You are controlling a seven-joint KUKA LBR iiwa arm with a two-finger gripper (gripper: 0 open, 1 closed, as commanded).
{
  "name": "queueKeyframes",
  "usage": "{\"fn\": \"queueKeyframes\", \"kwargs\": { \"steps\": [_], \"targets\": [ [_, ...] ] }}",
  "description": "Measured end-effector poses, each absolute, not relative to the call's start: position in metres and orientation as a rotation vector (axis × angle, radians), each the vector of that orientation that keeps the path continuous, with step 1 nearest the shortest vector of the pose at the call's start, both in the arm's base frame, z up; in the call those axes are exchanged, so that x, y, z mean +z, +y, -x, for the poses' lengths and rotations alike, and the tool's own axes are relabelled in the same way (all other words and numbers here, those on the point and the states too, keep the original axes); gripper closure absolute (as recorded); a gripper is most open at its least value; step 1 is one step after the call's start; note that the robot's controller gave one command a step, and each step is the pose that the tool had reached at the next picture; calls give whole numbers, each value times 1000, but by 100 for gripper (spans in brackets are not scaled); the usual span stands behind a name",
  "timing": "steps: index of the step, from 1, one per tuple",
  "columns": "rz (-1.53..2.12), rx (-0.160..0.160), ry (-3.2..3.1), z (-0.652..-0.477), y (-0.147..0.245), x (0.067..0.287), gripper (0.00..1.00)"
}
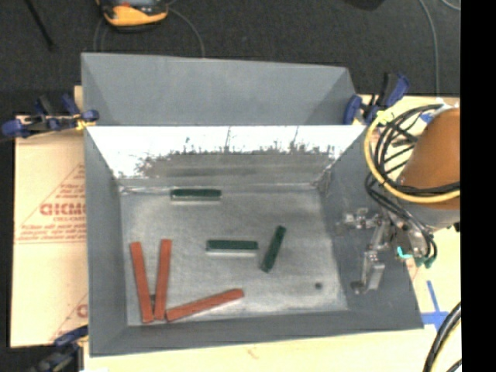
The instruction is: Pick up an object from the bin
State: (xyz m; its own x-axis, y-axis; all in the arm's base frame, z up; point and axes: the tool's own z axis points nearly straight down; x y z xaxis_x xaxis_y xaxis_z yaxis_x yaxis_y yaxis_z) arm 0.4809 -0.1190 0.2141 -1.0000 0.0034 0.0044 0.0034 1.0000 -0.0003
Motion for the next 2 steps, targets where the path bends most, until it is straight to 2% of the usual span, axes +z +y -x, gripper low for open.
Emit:
{"fn": "queueKeyframes", "kwargs": {
  "steps": [1,2],
  "targets": [
    [-1,3,-3145,-483,-118,218,0],
    [-102,6,-3150,-489,-103,189,0]
  ]
}}
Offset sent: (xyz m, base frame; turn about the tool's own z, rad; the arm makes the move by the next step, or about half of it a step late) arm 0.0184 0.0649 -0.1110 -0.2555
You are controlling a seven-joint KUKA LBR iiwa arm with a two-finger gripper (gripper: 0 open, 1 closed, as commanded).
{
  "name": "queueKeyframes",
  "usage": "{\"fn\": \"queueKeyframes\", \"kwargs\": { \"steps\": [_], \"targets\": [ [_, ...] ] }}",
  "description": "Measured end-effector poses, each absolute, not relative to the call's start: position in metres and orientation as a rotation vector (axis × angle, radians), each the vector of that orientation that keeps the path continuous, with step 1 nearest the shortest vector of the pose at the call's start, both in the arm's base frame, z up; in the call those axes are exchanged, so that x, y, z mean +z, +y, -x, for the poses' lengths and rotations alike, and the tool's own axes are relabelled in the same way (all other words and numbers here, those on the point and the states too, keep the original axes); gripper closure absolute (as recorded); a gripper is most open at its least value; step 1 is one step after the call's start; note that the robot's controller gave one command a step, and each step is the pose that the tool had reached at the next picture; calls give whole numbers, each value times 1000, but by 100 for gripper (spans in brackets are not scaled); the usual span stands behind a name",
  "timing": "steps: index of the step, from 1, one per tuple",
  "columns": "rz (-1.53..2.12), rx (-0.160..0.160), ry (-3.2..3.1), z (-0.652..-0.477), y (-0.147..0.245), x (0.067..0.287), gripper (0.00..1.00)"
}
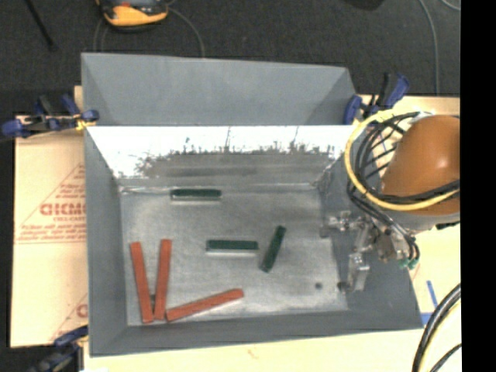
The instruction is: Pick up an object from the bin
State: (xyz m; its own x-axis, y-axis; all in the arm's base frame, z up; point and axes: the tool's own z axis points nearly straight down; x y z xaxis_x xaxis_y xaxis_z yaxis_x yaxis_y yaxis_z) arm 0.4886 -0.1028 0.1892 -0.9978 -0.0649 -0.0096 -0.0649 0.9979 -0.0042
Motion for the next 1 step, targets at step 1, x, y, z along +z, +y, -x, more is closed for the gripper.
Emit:
{"fn": "queueKeyframes", "kwargs": {
  "steps": [1],
  "targets": [
    [171,-1,3137,-505,-52,177,0]
  ]
}}
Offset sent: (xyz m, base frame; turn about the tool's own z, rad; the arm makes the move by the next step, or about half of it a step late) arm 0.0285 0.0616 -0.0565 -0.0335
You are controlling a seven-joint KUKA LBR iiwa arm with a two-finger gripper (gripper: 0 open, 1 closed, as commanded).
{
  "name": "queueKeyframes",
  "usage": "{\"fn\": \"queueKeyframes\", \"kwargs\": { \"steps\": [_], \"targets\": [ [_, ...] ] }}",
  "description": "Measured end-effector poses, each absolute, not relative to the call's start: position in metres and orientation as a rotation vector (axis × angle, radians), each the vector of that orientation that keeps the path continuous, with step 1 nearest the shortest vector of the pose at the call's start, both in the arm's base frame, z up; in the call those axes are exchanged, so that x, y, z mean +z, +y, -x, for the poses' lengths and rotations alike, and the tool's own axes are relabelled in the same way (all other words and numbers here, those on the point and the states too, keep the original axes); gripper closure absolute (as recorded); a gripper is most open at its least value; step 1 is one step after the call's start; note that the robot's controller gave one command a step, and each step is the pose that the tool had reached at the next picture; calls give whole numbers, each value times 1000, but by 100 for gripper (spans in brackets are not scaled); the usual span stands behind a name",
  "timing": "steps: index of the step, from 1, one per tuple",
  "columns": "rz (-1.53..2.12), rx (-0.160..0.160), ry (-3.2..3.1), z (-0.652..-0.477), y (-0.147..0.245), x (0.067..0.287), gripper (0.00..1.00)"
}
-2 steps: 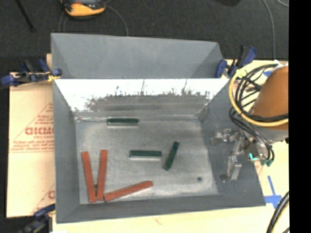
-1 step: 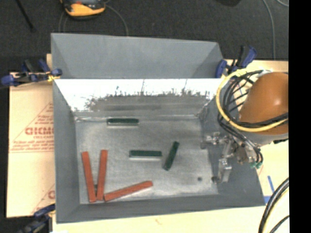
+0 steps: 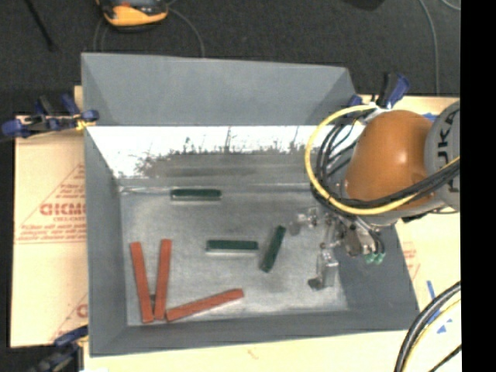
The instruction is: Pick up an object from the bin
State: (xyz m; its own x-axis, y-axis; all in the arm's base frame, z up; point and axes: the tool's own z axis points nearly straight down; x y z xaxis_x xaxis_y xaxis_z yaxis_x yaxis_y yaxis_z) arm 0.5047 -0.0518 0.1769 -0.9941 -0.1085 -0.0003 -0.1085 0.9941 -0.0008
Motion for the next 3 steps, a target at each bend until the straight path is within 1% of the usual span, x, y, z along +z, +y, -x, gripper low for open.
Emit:
{"fn": "queueKeyframes", "kwargs": {
  "steps": [1,2,3],
  "targets": [
    [179,5,3128,-515,-26,153,0],
    [242,-4,3121,-558,-16,99,0],
    [114,2,3134,-574,-8,74,100]
  ]
}}
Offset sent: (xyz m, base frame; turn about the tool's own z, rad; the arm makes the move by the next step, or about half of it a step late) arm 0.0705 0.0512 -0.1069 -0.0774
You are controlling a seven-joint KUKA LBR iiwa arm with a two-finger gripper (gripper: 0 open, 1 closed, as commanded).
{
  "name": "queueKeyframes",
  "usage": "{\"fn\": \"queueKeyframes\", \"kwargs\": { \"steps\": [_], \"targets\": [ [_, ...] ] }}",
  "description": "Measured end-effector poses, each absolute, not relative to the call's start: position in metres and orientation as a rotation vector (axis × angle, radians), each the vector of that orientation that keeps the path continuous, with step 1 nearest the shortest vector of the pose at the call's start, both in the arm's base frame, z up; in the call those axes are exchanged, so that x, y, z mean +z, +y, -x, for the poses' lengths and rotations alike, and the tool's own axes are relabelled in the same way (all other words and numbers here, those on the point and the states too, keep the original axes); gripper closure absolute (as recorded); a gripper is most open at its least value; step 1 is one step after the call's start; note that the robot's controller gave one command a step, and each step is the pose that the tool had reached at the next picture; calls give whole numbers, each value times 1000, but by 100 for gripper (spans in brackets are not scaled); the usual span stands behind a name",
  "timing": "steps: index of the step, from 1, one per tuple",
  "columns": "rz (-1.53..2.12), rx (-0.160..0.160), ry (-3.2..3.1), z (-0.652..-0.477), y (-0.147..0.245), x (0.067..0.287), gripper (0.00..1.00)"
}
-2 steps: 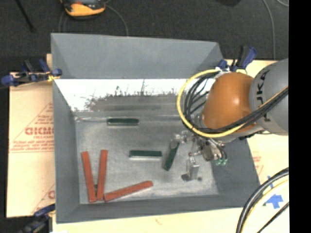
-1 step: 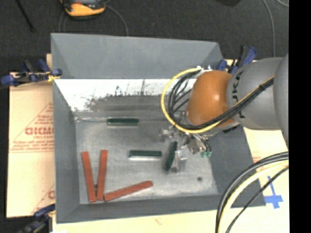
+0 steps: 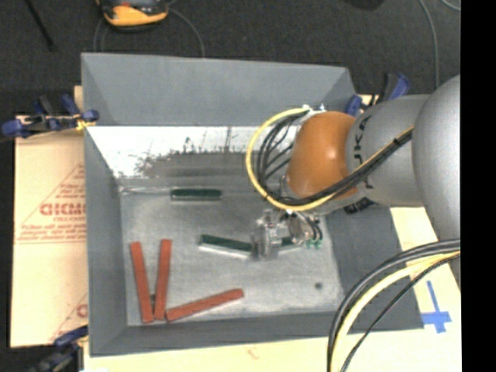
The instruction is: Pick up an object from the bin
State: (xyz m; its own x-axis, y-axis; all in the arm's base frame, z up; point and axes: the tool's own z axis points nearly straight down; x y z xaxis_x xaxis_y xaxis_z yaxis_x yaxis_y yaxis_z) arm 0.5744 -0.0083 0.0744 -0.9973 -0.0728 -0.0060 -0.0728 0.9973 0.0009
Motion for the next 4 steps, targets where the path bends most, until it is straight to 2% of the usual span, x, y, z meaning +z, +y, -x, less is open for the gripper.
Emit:
{"fn": "queueKeyframes", "kwargs": {
  "steps": [1,2,3,4],
  "targets": [
    [118,-1,3135,-573,-9,72,0],
    [119,-2,3135,-573,-9,72,0],
    [101,-2,3136,-584,8,72,0],
    [73,1,3133,-551,9,73,100]
  ]
}}
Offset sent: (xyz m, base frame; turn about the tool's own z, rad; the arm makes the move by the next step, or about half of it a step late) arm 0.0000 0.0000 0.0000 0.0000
